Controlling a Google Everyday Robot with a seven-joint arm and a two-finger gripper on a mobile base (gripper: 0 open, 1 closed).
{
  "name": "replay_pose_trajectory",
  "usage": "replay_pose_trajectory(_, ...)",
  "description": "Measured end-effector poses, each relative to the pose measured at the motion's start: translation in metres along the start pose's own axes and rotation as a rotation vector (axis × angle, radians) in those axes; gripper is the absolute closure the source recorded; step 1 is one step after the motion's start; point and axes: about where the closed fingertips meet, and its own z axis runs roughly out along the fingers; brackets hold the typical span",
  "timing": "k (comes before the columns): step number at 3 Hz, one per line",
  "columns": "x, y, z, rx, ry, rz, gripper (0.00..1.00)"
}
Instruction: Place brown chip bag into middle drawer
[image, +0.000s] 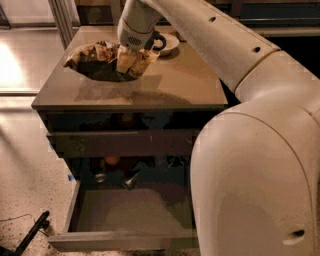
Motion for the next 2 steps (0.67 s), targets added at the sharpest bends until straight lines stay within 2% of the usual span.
replay_pose_trajectory(2,0.007,0.054,-0.067,0.149,0.004,0.005,1.00)
